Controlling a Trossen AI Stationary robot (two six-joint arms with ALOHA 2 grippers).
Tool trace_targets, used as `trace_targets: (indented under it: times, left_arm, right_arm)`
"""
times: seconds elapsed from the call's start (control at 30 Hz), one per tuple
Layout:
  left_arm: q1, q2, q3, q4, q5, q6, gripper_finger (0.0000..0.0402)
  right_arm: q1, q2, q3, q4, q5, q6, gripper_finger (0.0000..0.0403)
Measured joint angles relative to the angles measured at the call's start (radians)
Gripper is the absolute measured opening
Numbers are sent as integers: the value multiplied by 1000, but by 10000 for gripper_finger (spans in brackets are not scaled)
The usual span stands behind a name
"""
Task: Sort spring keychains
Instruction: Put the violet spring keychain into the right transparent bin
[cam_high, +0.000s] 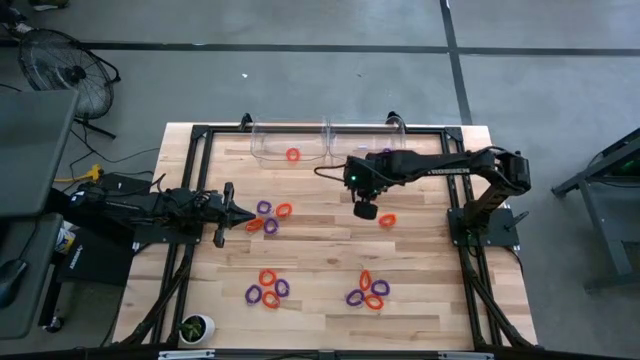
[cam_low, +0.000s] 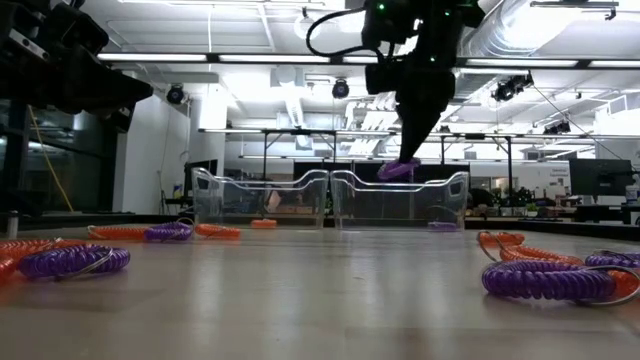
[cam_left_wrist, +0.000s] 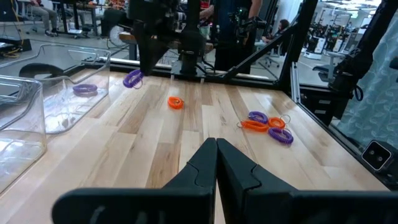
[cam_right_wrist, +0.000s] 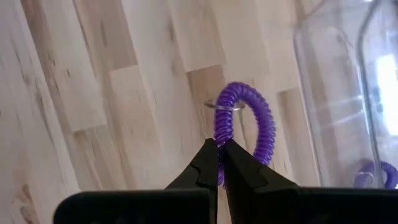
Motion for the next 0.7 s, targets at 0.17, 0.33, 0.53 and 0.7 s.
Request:
trace_targets:
  times: [0.17,0.33,0.53,0.7]
  left_arm:
    - [0,0,0,0,0,0,0]
    - [0,0,0,0,0,0,0]
    - [0,0,0,0,0,0,0]
    - [0,0,0,0,0,0,0]
  right_arm:
    - [-45,-39,-24,-11,-23,68,1]
    - [-99,-73,-42,-12,-27,175,1]
    - [-176,-93,-42,8,-26,238,0]
    - [-250,-94,-42,49,-23,277,0]
